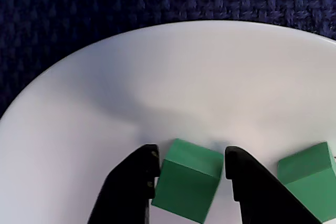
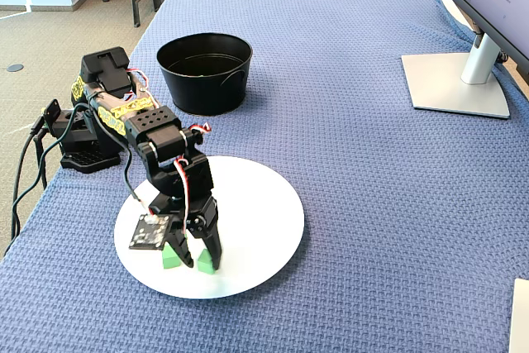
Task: Pick up the green cubes from the white plate and place them in the black recipient
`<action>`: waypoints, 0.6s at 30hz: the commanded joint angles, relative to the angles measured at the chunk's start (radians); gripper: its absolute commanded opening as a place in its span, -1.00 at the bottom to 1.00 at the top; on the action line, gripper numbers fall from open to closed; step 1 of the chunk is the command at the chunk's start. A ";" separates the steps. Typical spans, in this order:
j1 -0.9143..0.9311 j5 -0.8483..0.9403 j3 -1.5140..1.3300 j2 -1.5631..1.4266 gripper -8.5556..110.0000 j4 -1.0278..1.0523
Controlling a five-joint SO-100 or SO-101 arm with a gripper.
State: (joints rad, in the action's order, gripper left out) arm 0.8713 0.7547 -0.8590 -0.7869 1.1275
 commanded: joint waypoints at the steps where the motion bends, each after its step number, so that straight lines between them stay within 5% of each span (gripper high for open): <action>1: 0.003 -0.051 0.032 -0.020 -0.86 -0.034; 13: -0.038 -0.252 -0.140 -0.276 -0.86 -0.028; 16: -0.044 -0.232 -0.137 -0.256 -0.46 -0.015; 18: -0.044 -0.216 -0.126 -0.239 -0.46 -0.014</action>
State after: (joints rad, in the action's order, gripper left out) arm 0.8422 0.5231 -0.9971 -0.9541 1.1060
